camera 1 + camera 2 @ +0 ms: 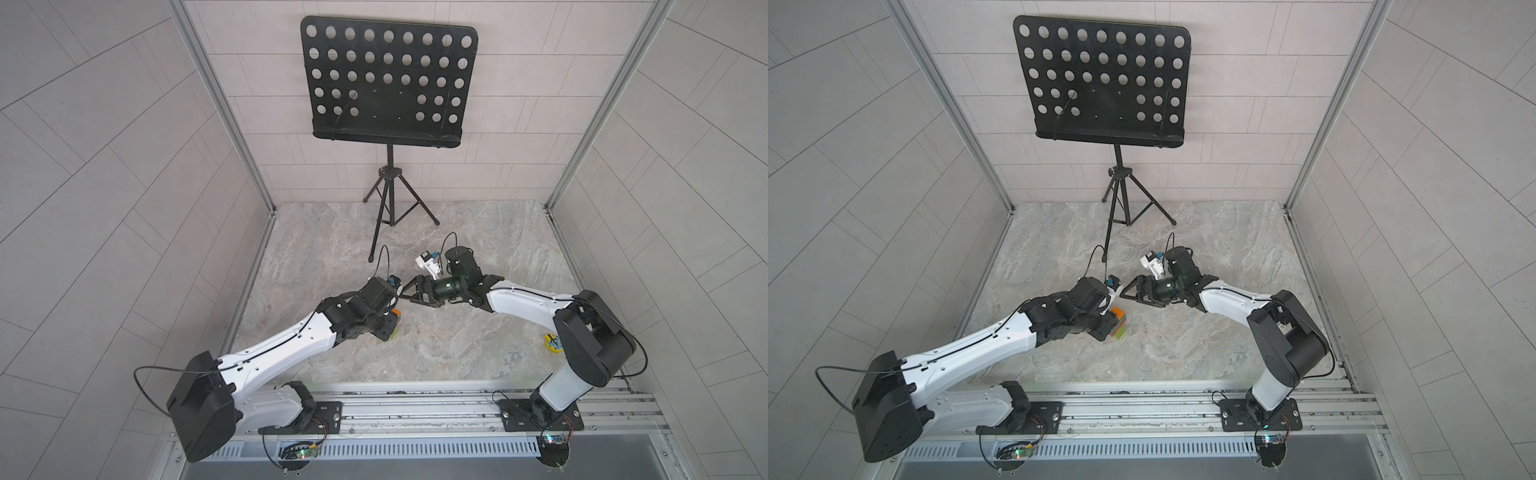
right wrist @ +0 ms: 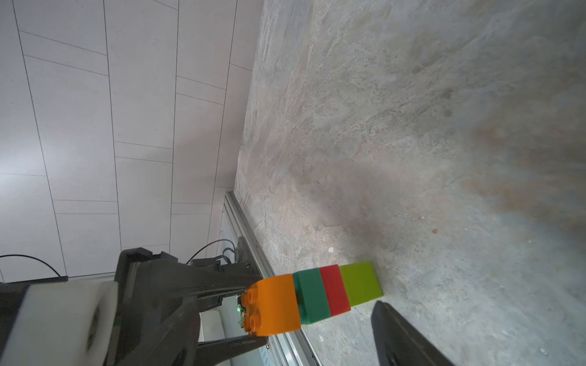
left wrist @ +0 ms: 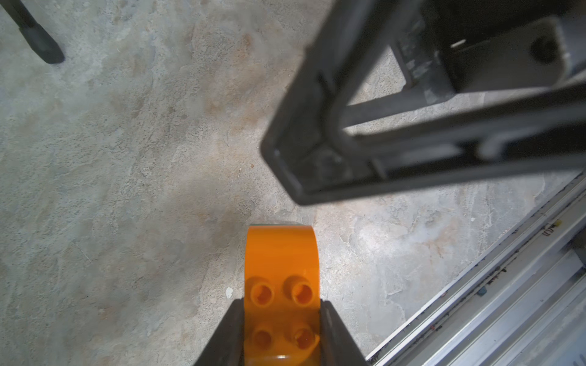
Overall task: Assemble an ice cream with lego
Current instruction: Assemble the lego brick with the lego brick.
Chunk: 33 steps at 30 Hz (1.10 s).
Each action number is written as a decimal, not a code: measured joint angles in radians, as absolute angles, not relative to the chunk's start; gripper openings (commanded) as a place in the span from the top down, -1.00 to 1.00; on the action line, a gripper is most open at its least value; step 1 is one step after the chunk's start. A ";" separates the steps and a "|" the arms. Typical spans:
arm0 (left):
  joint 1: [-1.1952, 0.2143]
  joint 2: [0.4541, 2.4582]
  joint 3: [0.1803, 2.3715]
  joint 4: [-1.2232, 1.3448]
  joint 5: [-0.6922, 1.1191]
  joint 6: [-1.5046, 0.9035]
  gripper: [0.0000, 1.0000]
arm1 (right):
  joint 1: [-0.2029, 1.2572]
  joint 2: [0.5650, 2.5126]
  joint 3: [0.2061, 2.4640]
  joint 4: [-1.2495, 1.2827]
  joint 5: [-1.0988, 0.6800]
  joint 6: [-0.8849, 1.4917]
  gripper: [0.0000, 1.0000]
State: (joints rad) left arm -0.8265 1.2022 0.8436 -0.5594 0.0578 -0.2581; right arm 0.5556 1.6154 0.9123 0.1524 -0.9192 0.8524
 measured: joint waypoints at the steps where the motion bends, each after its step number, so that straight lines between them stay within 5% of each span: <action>1: -0.826 1.199 0.844 -0.564 0.056 -0.258 0.68 | 0.556 1.613 0.912 0.144 -0.919 0.846 -0.79; 33: -0.825 1.233 0.853 -0.532 0.051 -0.227 0.70 | 0.575 1.695 0.937 0.060 -0.908 0.783 -0.68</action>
